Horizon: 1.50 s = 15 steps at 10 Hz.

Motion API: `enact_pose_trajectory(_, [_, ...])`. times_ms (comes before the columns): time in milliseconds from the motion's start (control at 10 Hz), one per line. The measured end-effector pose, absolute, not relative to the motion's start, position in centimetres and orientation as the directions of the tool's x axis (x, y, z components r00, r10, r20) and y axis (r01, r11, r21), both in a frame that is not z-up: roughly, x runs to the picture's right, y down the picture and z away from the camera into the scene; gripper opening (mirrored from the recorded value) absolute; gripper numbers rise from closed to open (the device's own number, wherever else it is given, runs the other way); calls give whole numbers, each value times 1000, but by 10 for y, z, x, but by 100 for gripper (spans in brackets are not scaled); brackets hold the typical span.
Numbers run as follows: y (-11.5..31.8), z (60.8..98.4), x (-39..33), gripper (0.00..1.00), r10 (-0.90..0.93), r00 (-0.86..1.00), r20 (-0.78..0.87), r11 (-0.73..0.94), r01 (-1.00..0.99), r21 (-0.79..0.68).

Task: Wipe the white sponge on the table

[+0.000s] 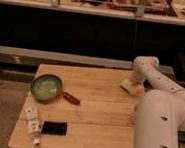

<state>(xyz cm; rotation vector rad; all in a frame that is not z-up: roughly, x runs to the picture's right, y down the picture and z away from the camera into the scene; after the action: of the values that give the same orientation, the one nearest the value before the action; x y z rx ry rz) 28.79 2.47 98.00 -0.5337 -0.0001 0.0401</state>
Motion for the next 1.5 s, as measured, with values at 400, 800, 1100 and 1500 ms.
enact_pose_trajectory(400, [15, 994, 226, 50, 6, 997, 71, 858, 31, -513])
enact_pose_trajectory(800, [14, 974, 162, 50, -48, 976, 214, 862, 148, -484])
enact_pose_trajectory(1100, [35, 945, 150, 50, -89, 955, 283, 853, 220, -473])
enact_pose_trajectory(1500, [74, 923, 191, 50, -114, 959, 261, 831, 236, -504])
